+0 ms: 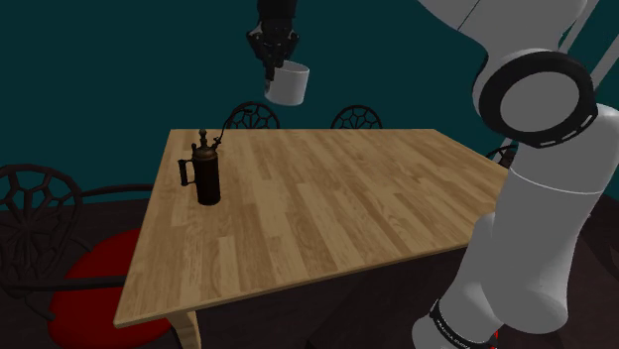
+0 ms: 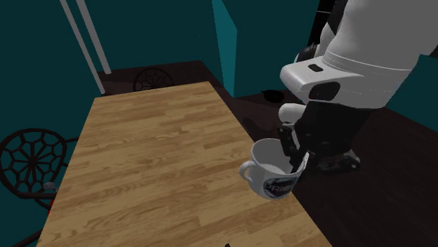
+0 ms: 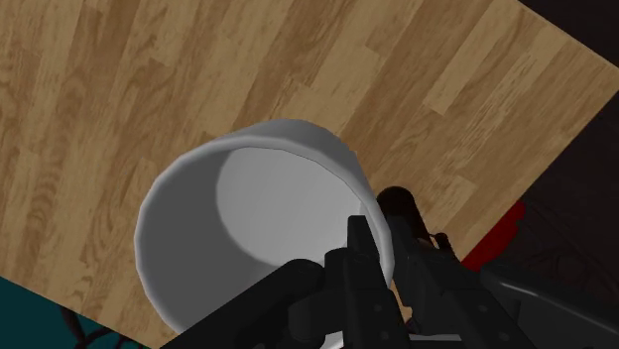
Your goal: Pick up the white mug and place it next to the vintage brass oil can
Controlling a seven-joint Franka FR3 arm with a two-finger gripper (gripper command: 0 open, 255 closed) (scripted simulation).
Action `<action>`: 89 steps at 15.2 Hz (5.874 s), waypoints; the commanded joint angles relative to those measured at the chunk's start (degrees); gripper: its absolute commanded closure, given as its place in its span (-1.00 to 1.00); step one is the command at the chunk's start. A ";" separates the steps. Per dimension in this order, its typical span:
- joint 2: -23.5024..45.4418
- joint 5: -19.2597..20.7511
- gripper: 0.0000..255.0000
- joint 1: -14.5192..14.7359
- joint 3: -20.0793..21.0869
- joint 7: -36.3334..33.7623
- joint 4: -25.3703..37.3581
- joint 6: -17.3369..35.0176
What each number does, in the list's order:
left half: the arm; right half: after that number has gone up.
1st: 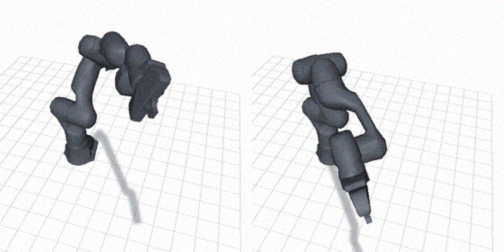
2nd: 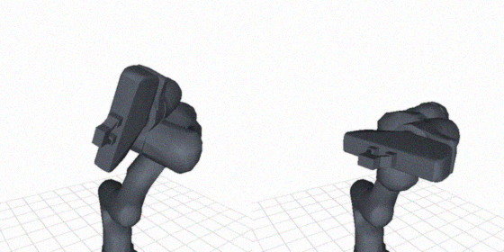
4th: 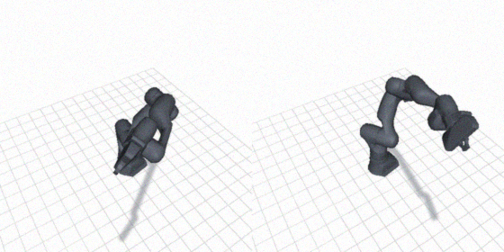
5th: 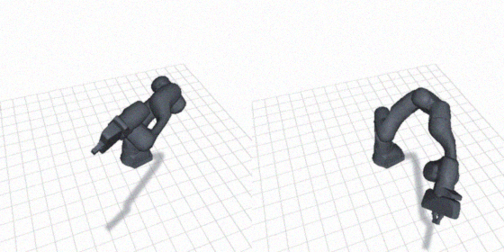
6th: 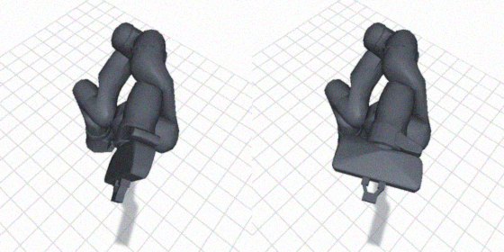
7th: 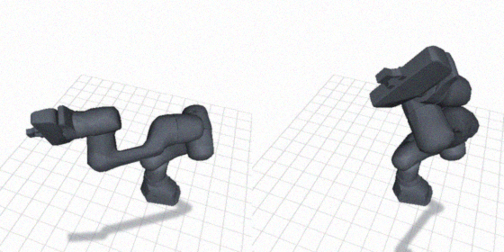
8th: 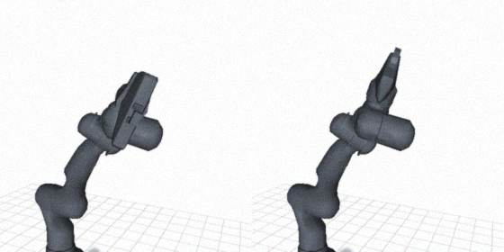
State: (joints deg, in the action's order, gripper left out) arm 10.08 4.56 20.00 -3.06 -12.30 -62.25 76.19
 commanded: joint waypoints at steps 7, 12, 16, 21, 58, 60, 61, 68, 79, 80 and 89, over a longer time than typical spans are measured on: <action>3.99 0.51 1.00 3.14 1.73 -4.88 2.65 0.95; 0.69 0.50 1.00 3.12 1.77 -5.37 -6.30 6.57; -1.18 0.51 1.00 3.11 1.78 -5.70 -12.15 10.54; -2.88 0.54 1.00 3.08 1.78 -6.08 -18.43 15.10; -2.80 1.27 1.00 2.88 1.62 -8.51 -47.07 43.74; -2.31 1.34 1.00 2.86 1.60 -8.65 -48.01 45.17; -2.04 1.38 1.00 2.86 1.59 -8.72 -48.46 45.88; 0.09 1.65 1.00 2.82 1.53 -9.22 -51.28 50.81; 1.29 1.80 1.00 2.81 1.49 -9.47 -52.40 53.13; 1.29 1.80 -1.00 2.81 1.49 -9.47 -52.40 53.13; -2.29 1.49 -1.00 3.13 1.76 -9.29 -49.53 46.66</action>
State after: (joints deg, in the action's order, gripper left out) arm 8.19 6.16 23.16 -1.30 -21.81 -113.05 124.57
